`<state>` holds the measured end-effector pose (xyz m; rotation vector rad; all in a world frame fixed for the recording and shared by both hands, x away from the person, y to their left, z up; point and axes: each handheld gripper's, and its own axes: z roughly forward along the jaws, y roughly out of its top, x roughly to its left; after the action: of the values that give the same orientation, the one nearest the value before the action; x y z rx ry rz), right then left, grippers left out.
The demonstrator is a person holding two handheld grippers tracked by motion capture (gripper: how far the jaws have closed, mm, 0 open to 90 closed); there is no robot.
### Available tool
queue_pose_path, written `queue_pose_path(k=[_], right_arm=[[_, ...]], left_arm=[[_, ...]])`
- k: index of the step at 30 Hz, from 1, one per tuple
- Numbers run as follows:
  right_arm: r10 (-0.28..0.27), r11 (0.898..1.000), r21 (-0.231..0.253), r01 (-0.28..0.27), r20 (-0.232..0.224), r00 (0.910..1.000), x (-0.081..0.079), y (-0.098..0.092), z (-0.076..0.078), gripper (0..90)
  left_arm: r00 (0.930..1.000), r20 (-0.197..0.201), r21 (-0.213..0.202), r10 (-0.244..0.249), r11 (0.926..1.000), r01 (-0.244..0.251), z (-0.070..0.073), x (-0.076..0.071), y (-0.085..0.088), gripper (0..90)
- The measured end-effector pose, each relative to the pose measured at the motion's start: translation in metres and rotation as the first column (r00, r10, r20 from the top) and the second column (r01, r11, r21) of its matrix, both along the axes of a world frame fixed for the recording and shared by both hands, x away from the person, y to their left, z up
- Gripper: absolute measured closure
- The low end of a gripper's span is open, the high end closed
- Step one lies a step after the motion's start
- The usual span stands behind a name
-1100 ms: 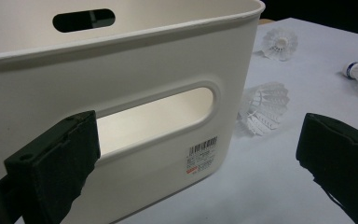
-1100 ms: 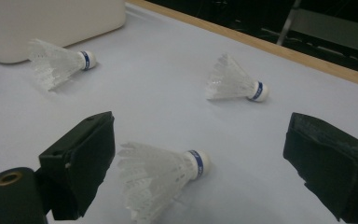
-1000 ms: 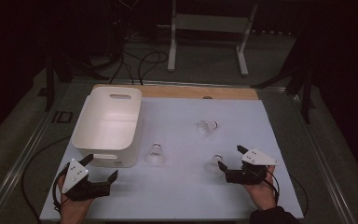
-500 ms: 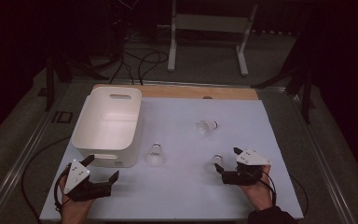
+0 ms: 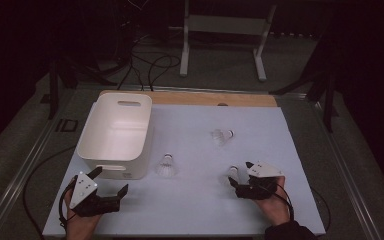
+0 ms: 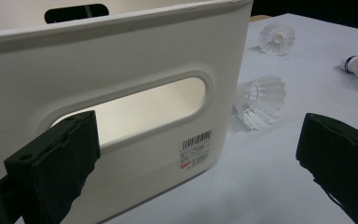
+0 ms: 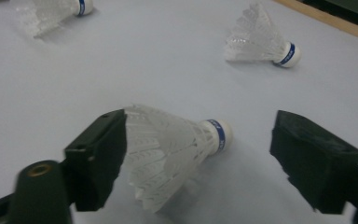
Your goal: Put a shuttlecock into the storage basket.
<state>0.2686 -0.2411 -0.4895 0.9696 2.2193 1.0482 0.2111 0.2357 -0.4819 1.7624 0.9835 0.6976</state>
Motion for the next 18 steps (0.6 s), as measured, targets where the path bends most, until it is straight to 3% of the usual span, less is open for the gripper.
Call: queue_pose_path(k=[7, 11, 18], right_arm=[[0.016, 0.998, -0.067, -0.016, 0.000, 0.9999, -0.001, 0.008, -0.006, 39.0], [-0.009, 0.992, -0.125, 0.008, -0.008, 0.9999, 0.000, 0.012, -0.011, 49.4], [-0.046, 0.990, -0.135, 0.045, -0.002, 0.9989, 0.001, 0.011, -0.011, 64.8]], left_arm=[[1.0000, -0.003, 0.004, -0.004, 1.0000, 0.004, 0.000, 0.000, 0.000, 0.3], [1.0000, -0.004, 0.009, -0.007, 0.9999, 0.007, -0.001, 0.000, -0.001, 0.3], [1.0000, -0.003, 0.009, -0.009, 0.9999, 0.009, -0.001, 0.000, -0.002, 0.3]])
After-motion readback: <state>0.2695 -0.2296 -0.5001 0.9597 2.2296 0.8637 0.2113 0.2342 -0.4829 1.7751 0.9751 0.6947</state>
